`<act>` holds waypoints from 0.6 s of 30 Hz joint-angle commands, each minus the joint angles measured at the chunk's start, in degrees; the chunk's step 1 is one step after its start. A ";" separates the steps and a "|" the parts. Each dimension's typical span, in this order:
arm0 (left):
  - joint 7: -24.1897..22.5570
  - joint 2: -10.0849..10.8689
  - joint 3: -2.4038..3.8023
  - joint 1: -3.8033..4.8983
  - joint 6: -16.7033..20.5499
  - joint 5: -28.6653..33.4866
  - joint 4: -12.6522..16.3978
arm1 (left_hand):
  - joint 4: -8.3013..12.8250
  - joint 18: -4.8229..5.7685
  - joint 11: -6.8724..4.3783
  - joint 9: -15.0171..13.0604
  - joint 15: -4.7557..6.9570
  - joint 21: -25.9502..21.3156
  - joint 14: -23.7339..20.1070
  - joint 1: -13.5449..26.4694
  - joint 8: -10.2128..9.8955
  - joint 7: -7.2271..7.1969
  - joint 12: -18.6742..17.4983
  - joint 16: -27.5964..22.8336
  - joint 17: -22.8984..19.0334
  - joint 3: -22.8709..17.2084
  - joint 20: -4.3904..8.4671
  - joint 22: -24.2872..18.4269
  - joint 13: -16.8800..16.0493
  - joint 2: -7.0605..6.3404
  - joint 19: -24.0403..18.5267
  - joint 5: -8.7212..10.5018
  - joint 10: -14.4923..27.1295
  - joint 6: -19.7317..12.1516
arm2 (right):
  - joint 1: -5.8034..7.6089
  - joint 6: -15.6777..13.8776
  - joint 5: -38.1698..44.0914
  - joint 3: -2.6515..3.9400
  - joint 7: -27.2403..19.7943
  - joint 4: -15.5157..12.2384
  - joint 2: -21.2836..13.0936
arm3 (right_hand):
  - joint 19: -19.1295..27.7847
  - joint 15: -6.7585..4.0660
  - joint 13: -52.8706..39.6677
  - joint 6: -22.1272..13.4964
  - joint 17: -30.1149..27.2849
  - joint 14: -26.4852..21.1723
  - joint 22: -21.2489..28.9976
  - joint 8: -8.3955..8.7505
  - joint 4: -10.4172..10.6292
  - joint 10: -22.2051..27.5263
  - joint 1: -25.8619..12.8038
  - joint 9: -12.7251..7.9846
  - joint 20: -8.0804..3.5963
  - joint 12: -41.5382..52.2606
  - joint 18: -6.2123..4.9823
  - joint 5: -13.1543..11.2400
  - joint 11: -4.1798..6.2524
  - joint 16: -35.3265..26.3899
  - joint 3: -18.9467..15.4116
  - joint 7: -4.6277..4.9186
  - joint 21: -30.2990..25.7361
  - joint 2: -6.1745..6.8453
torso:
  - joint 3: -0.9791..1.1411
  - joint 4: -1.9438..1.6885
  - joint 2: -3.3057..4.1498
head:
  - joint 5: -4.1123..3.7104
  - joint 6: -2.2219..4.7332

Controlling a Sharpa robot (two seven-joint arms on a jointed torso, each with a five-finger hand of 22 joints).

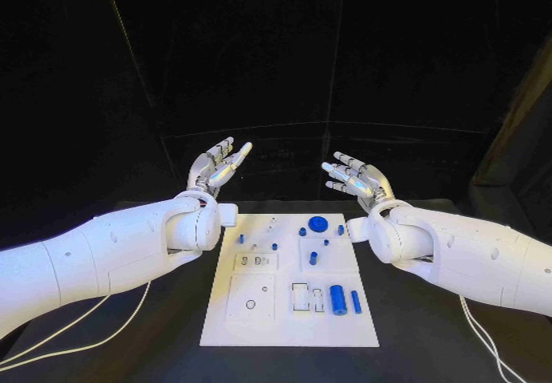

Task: Assemble the parts on the task board

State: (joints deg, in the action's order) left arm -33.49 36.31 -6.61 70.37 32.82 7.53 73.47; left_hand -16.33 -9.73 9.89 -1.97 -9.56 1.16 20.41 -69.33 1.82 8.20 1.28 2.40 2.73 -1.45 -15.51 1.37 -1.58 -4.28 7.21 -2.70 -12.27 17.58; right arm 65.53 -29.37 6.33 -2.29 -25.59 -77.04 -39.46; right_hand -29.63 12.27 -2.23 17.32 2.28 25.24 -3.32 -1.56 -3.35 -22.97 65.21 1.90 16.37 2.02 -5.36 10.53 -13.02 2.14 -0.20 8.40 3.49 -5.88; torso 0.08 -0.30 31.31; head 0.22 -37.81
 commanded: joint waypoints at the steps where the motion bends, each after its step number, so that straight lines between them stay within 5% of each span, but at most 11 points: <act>1: -2.89 -0.04 0.00 -0.10 -3.92 2.23 -0.06 | -0.34 -0.46 0.08 -0.07 -0.14 0.27 0.44 -0.83 0.19 3.67 0.32 0.19 0.05 0.01 -0.37 0.05 -0.06 -0.03 0.07 -0.32 -0.40 0.39 | -0.03 5.16 2.99 -0.05 1.11 0.01 0.06 | -2.18 0.49 -0.20 1.70 0.21 2.14 -0.28 -0.49 -1.30 -2.30 3.33 0.18 0.29 0.43 -1.31 0.31 -0.51 0.35 0.08 7.08 0.53 -0.27 | 0.00 -0.01 0.00 | 0.00 0.00; 12: -2.89 -0.04 0.00 -0.10 -3.92 2.23 -0.06 | -0.34 -0.46 0.08 -0.07 -0.14 0.27 0.44 -0.83 0.19 3.67 0.32 0.19 0.05 0.01 -0.37 0.05 -0.06 -0.03 0.07 -0.32 -0.40 0.39 | -0.03 5.16 2.99 -0.05 1.11 0.01 0.06 | -2.18 0.49 -0.20 1.70 0.21 2.14 -0.28 -0.49 -1.30 -2.30 3.33 0.18 0.29 0.43 -1.31 0.31 -0.51 0.35 0.08 7.08 0.53 -0.27 | 0.00 -0.01 0.00 | 0.00 0.00; 13: -3.69 -1.14 -0.99 1.46 -6.90 3.61 -3.14 | 0.22 0.07 2.34 -0.61 -1.63 1.68 9.32 -1.98 1.02 5.71 1.27 2.54 1.41 -0.14 -1.14 0.86 -0.70 1.88 3.82 -0.24 -7.08 5.88 | 2.40 13.55 11.39 -1.05 3.46 6.56 1.69 | -20.78 -4.03 -1.32 34.80 1.50 34.92 -2.89 -4.62 -8.86 -34.55 11.13 1.94 -1.58 4.43 -5.27 -0.78 2.67 5.09 2.20 5.05 8.86 -0.78 | 0.07 0.34 1.73 | 0.06 -0.23; 15: -3.62 0.05 -1.02 1.45 -7.67 3.33 -2.13 | 0.58 0.54 3.15 -0.91 -2.20 2.57 13.91 -2.42 1.59 6.32 1.91 3.85 2.02 0.03 -1.15 1.32 -1.02 2.44 6.25 -0.23 -11.19 9.19 | 2.51 12.15 18.63 -1.01 3.51 7.02 1.33 | -21.28 -4.27 -1.32 35.33 1.53 35.70 -2.95 -4.50 -9.13 -35.13 11.12 1.91 -1.80 4.28 -5.28 -0.77 2.80 5.08 2.32 4.88 9.15 -0.78 | 0.12 0.38 1.94 | 0.00 -0.21; 18: -3.64 1.72 -1.06 1.43 -8.94 2.64 -0.59 | 1.79 1.15 3.95 -1.50 -2.81 5.73 21.83 -3.41 2.88 6.71 4.06 6.23 2.87 0.60 -1.33 2.88 -1.94 3.52 15.04 -0.08 -23.68 16.86 | 2.75 10.28 28.87 -0.96 4.00 7.57 0.71 | -23.53 -5.30 -1.32 37.24 1.63 39.01 -3.36 -3.81 -10.29 -37.49 10.84 1.85 -2.89 3.53 -5.23 -0.41 3.44 5.05 2.93 4.45 10.66 -0.76 | 0.18 0.38 2.38 | -0.14 -0.08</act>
State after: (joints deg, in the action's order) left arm -35.52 37.70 -7.60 71.97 27.52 10.01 72.12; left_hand -14.96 -9.38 13.63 -3.31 -12.20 5.92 40.45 -72.78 4.35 9.34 4.68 8.01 5.42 -0.91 -16.74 3.77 -3.22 -1.32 19.53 -2.69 -32.29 32.54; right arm 68.50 -21.15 20.53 -3.08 -23.00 -69.47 -38.70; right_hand -43.47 9.83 -3.09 39.29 3.26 47.73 -5.23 -4.32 -9.46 -45.11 73.11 3.09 15.28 4.60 -8.61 10.52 -11.50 5.26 1.31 10.19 9.34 -6.45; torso 0.18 -0.04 32.90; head 0.21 -38.00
